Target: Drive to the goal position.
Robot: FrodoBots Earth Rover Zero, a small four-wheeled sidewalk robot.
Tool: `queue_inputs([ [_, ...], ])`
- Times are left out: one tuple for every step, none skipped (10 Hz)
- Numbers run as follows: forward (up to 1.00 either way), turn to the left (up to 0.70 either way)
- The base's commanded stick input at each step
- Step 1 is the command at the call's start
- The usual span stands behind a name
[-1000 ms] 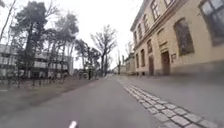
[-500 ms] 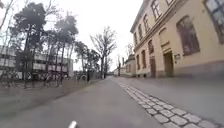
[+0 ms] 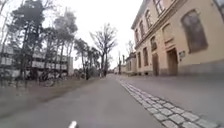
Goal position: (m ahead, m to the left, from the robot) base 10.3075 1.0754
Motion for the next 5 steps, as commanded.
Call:
queue_inputs([
  [1.00,0.01],
  [1.00,0.01],
  [1.00,0.01],
  [1.00,0.01],
  [1.00,0.01],
])
